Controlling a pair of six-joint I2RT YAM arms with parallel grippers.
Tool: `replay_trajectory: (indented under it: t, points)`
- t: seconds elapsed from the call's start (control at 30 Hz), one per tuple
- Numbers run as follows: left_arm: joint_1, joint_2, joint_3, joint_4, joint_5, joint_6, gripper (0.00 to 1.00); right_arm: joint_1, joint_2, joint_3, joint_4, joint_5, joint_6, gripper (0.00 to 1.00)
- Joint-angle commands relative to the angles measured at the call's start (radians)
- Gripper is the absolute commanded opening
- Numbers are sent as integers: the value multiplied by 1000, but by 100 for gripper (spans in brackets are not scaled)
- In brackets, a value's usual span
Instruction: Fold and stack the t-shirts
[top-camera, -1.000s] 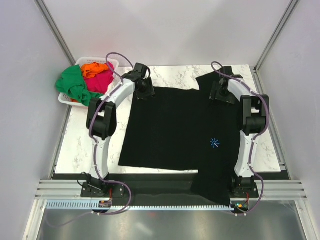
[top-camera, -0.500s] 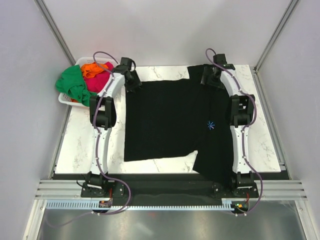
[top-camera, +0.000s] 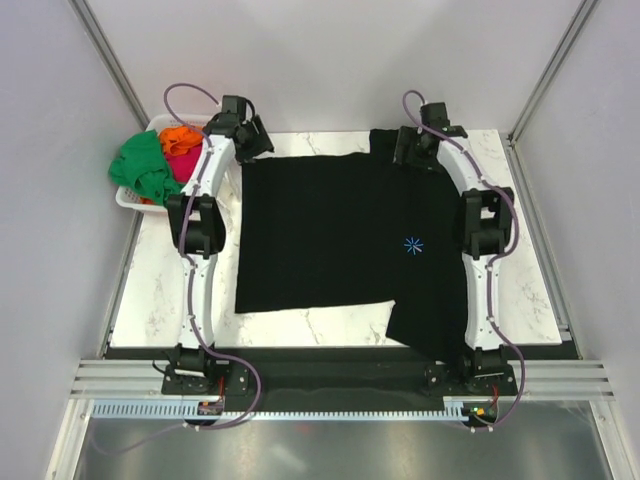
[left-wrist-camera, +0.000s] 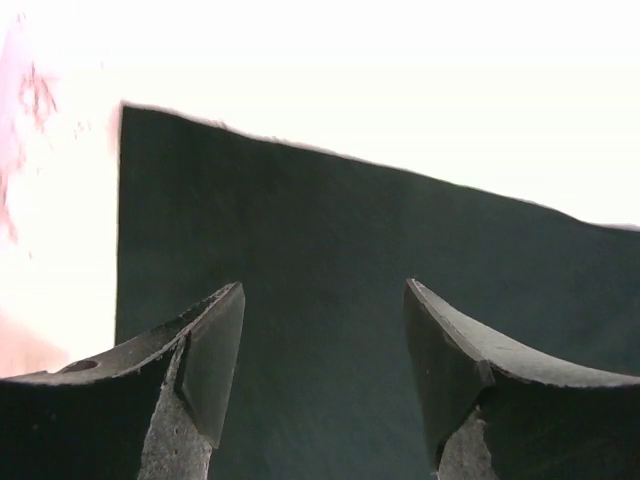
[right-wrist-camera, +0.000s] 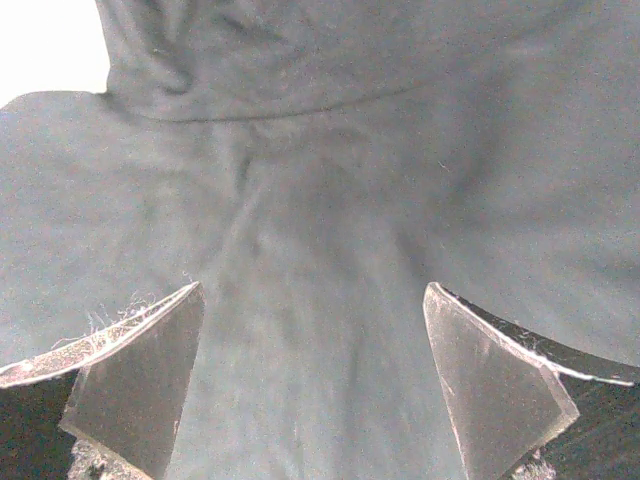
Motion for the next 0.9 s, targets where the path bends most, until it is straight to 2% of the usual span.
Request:
replay_trajectory:
  t: [0.0, 0.07, 0.1, 0.13, 0.2, 0.23, 0.27, 0.3, 0.33, 0.4, 0.43, 0.47, 0.6, 0.73, 0.87]
  points:
    - [-59, -312, -81, 29, 25, 38, 72, 0, -313, -120, 67, 102, -22, 98]
    - [-80, -422, -239, 29, -4, 41, 72, 0, -460, -211, 67, 173, -15, 98]
    - [-103, -533, -302, 29, -18, 42, 72, 2, -511, -313, 65, 190, -9, 98]
    - [-116, -587, -438, 30, -33, 41, 72, 2, -565, -372, 62, 218, 5, 98]
    - [-145, -701, -576, 27, -55, 39, 70, -1, -721, -532, 6, 372, 114, 98]
    - [-151, -821, -727, 24, -54, 24, 69, -1, -778, -588, -18, 402, 161, 98]
    - [-159, -899, -808, 24, -63, 12, 68, -1, -894, -651, -30, 391, 215, 98]
    - [-177, -966, -889, 24, -63, -2, 68, 0, -953, -785, -22, 356, 229, 98]
    - [-186, -1105, -1037, 12, -82, -34, 67, 3, -1011, -853, -16, 288, 254, 98]
    - [-217, -1225, -1169, -19, -125, -76, 67, 26, -1172, -1032, -25, 255, 316, 98]
    - [-228, -1288, -1280, -37, -141, -115, 67, 40, -1220, -1081, -38, 253, 335, 98]
    - [-246, -1377, -1328, -80, -165, -134, 67, 55, -1304, -1122, -70, 258, 355, 97]
    - [-263, -1523, -1528, -197, -208, -261, 66, 150, -1456, -1307, -150, 227, 467, 97]
    - [-268, -1646, -1759, -198, -231, -408, 67, 212, -1559, -1414, -182, 183, 548, 96]
    - [-272, -1639, -1810, -151, -262, -476, 67, 224, -1614, -1458, -197, 146, 536, 97]
